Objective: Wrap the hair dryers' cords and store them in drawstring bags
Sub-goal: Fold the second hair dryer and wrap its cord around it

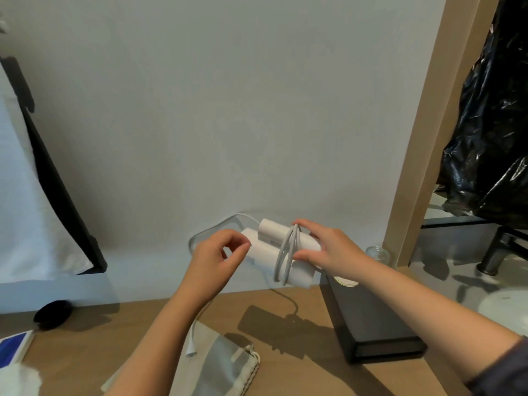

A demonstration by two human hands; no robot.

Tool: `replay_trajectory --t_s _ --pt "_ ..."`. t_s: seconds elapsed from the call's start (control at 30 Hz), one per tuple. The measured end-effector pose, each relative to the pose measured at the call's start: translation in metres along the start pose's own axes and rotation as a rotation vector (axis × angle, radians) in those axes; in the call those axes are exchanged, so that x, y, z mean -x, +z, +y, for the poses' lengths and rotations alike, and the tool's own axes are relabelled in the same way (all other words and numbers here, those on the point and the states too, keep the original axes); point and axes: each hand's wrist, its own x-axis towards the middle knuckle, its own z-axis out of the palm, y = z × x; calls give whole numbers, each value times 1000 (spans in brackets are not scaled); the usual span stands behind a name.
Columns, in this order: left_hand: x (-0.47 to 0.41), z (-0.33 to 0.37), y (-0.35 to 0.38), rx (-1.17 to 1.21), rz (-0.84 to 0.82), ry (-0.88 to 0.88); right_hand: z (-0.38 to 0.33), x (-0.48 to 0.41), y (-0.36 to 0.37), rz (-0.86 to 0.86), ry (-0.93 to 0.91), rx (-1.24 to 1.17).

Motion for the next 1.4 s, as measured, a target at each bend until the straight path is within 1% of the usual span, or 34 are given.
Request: replay_trajectory --t_s 0.1,0.3,0.43,0.6,0.8,0.97,1.07,1.13,1.2,1.33,1.4 --pt "6 -5 4 4 -23 -32 0 -4 -2 49 73 -129" --pt "13 -23 17 -31 -121 -120 -11 -8 -27 67 162 -287" --pt "11 -27 32 -34 -189 -141 -29 -9 -51 48 190 -511" --pt "5 -23 51 -62 -237 -102 -46 -13 -77 4 249 -561" --pt "-4 -5 62 24 -297 -156 -60 -19 -94 -43 291 -678" --pt "-11 5 72 106 -246 -191 -66 -21 -99 -84 364 -802" --pt "-16 10 74 210 -262 -209 -68 -23 -101 -117 400 -861" --pt "-18 15 78 239 -281 -206 -69 -23 -101 -119 416 -893" --pt "-21 16 83 197 -297 -181 -70 -24 -101 -126 426 -921" --pt "-21 18 91 339 -295 -219 -64 -24 -101 -106 444 -936" --pt "-20 18 92 364 -297 -227 -61 -23 -100 -95 457 -961"
